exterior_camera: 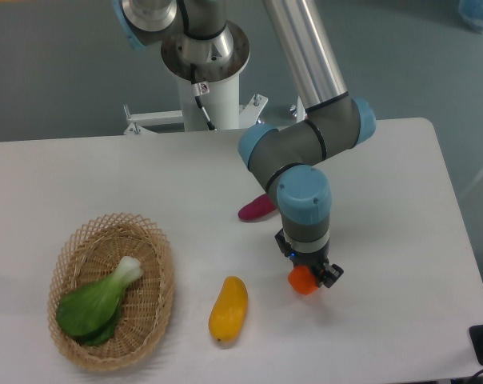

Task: Pick up the orange from the table
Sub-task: 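Lift the held orange fruit up off the table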

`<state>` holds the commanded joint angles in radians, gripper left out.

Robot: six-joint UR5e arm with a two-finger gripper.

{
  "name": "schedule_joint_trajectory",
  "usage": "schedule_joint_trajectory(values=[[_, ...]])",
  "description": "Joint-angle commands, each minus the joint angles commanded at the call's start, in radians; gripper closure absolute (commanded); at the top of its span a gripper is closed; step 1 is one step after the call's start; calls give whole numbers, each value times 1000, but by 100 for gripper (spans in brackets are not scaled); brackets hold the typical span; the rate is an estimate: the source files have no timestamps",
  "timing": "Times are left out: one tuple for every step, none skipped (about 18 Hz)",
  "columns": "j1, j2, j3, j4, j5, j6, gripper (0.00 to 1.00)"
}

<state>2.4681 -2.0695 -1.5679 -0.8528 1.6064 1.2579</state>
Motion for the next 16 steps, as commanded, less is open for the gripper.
schedule_joint_trajectory(values=[[8,14,5,-3,-37,-11,48],[18,32,5,-5,-66,-21,48],[35,52,6,-15,-83,-26,48],[44,71,14,-37,-98,-28,48],[48,84,31,-69,-112,-34,48],[57,95,55,-109,-120,-41,48],[63,100,86,-162,-129,-51,48],[64,104,133,-226,-140,-58,48],[68,112,187,-309,-151,-61,48],[71,112,245,-406,-154,-63,48],[75,112,294,-489,-155,-63,48],[83,114,330,-541,-161,-61,48],[97,121,357,-575,-186,-61,48],[109,136,358,-581,-197,-60,48],[120,153,356,-595,-197,-48,48],[132,164,356,-610,-195,-37,48]])
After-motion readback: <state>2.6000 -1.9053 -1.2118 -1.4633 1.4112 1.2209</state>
